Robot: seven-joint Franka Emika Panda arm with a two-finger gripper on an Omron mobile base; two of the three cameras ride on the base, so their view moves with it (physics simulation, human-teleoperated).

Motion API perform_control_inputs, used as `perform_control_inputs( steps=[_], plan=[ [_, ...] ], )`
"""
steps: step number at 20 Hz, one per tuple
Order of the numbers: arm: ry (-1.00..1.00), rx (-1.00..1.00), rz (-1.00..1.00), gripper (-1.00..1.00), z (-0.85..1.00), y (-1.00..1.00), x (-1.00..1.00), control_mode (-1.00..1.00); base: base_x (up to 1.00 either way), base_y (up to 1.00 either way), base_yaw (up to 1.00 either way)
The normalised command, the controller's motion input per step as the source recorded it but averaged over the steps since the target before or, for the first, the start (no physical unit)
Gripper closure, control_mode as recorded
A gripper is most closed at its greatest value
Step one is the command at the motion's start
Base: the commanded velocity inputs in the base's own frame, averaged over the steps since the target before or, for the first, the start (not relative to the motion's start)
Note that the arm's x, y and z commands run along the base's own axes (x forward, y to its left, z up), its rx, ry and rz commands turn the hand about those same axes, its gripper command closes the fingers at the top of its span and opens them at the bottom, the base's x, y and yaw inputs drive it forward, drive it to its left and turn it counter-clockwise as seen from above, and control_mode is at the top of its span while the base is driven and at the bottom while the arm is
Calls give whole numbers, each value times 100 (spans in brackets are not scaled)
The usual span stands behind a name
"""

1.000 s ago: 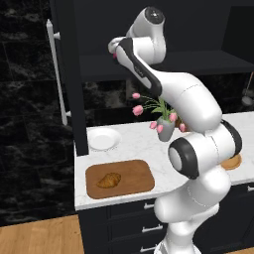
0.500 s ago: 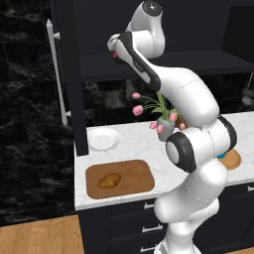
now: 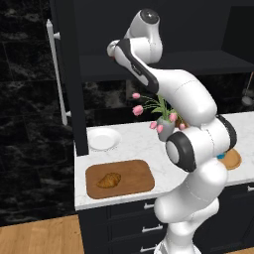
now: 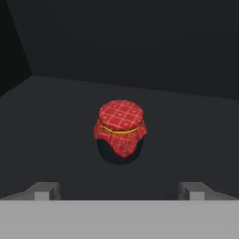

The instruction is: From the different types of pastries on the counter, select a croissant and place it on the cutting board. Then retrieve a jar of jam from the cabinet and place it alongside the croissant on the cutting board.

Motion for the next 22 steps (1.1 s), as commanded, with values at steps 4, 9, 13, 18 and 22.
perform_control_inputs(
  steps=[4,9,13,18,22],
  plan=[
    [0,0,0,-100,0,0,44,-100,0,0,0],
    [0,0,0,-100,0,0,39,-100,0,0,0],
    [0,0,0,-100,0,9,31,-100,0,0,0],
    [0,0,0,-100,0,19,28,-100,0,0,0],
    [0,0,0,-100,-13,4,26,-100,0,0,0]
  ],
)
